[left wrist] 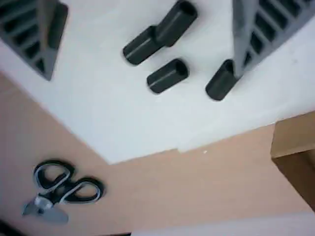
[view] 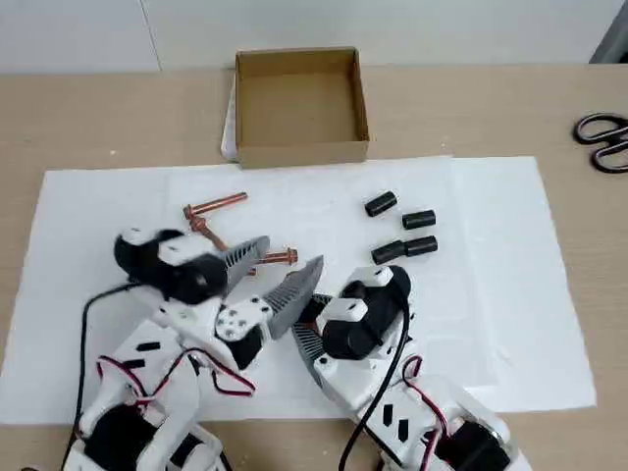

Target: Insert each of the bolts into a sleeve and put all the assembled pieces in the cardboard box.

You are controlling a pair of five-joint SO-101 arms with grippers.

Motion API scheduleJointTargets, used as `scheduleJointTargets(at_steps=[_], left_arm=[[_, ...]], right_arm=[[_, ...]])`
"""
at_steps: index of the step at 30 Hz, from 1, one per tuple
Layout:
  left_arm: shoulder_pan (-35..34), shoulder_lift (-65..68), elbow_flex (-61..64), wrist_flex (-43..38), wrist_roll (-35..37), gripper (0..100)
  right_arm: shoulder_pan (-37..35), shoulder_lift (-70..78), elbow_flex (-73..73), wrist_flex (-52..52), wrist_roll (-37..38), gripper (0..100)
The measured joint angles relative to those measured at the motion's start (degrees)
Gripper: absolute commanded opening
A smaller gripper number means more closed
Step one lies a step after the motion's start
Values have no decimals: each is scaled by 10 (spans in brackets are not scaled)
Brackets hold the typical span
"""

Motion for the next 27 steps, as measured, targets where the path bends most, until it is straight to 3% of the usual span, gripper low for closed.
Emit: scheduleJointTargets(at_steps=[7, 14, 21, 27], left_arm=[[-113, 200, -179, 0, 74, 225], [-181, 413, -360, 4, 79, 224], [-233, 587, -513, 47, 79, 224], [-248, 692, -547, 65, 79, 224]], right_arm=[[97, 1, 20, 0, 0, 4], [194, 80, 19, -42, 0, 4], [275, 286, -68, -62, 0, 4], [313, 509, -229, -63, 1, 4]])
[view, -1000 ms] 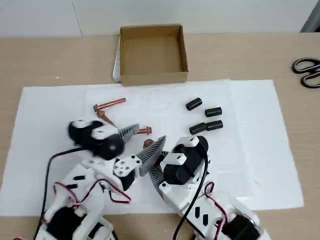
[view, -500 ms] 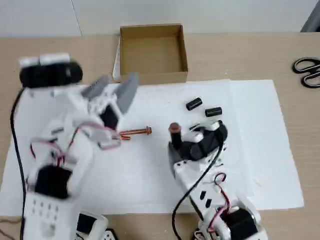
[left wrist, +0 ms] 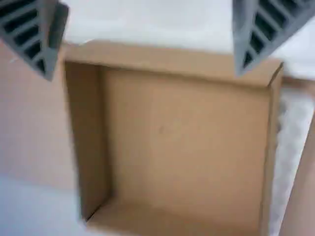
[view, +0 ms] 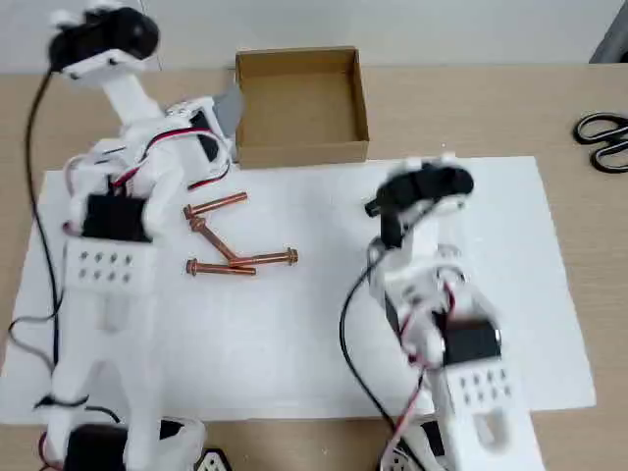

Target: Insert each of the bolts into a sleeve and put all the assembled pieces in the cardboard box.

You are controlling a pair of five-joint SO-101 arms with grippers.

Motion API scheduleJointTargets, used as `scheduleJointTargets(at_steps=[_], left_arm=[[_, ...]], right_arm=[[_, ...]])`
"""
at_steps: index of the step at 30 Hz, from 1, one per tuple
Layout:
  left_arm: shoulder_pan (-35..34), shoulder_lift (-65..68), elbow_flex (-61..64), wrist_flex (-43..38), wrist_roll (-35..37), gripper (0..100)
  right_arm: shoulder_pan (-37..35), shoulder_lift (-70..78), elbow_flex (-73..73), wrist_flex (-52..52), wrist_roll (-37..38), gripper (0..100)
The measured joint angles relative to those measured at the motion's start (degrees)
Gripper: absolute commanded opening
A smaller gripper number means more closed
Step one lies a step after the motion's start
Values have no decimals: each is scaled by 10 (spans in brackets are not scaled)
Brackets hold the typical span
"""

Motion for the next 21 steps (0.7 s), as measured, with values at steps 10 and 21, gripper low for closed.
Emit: scheduleJointTargets(at_steps=[10, 21], left_arm=[[-5, 61, 0, 1, 9, 223], [-6, 62, 0, 1, 9, 133]], right_arm=[[1, 342, -310, -18, 11, 4], [0, 653, -622, -50, 14, 4]])
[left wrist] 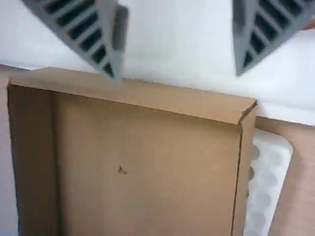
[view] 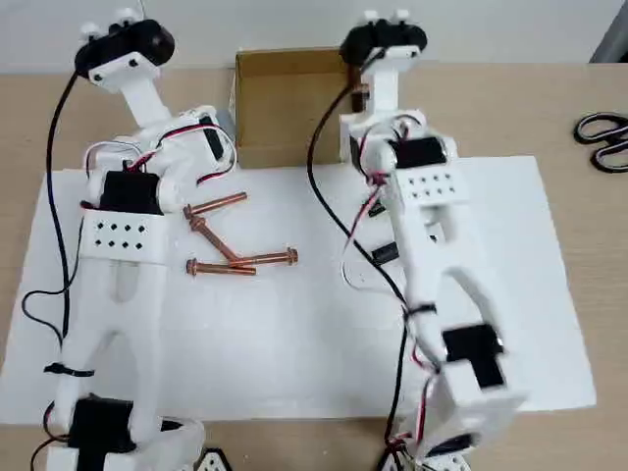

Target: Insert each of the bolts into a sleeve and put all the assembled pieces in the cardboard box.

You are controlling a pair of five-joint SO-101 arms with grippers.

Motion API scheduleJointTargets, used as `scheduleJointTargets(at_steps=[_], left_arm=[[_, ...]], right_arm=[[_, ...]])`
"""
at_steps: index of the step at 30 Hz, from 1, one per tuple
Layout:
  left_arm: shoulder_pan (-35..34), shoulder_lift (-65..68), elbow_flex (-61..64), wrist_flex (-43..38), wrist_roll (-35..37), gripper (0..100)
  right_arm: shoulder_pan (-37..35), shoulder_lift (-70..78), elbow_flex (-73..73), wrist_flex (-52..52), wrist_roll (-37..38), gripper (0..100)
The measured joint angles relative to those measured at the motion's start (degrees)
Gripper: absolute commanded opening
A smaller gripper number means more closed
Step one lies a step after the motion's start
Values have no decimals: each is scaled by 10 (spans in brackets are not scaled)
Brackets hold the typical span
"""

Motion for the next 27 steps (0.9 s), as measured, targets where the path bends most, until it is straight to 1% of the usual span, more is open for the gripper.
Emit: scheduleJointTargets(at_steps=[7, 12, 15, 19, 21, 25, 27], left_arm=[[0, 0, 0, 0, 0, 131], [0, 0, 0, 0, 0, 130], [0, 0, 0, 0, 0, 130], [0, 0, 0, 26, 0, 130], [0, -7, 0, 40, 0, 130], [0, -27, 0, 55, 0, 130], [0, -33, 0, 62, 0, 130]], right_arm=[[-1, 179, -170, -3, 0, 5], [-1, 297, -287, -39, 0, 5], [-1, 356, -349, -47, 0, 5], [-1, 402, -409, -47, 0, 10], [-1, 414, -424, -47, 0, 64], [-1, 418, -426, -46, 0, 242], [-1, 418, -432, -38, 0, 272]])
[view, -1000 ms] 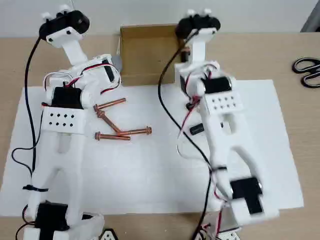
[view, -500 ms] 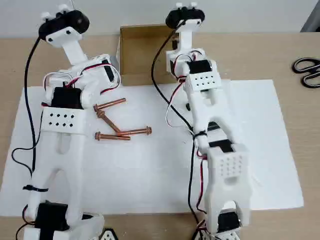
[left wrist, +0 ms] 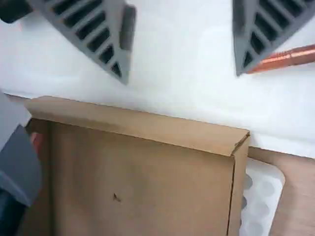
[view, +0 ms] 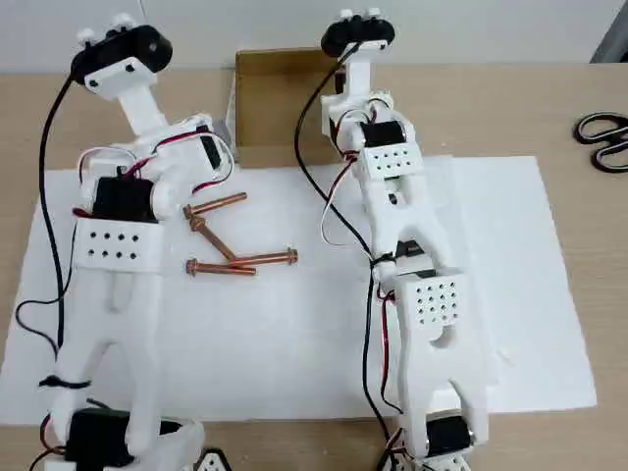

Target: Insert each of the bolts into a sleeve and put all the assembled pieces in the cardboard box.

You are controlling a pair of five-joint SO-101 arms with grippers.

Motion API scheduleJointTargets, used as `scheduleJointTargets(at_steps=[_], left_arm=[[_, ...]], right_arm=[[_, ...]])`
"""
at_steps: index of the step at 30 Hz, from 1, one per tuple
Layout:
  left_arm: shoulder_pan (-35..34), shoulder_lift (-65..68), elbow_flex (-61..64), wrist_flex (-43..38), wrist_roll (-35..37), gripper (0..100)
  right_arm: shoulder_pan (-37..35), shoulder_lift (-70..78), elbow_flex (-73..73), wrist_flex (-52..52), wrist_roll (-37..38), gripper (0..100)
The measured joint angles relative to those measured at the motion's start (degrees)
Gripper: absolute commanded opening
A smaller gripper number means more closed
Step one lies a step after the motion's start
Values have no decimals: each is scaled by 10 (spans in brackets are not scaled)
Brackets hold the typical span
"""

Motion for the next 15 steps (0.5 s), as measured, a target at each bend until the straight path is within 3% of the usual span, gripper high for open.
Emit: scheduleJointTargets(at_steps=[11, 15], left_arm=[[0, -1, 0, 11, 0, 130], [0, -2, 0, 11, 0, 130]], right_arm=[[-10, 0, -60, 49, 0, 260], [-9, 0, -162, 156, 0, 260]])
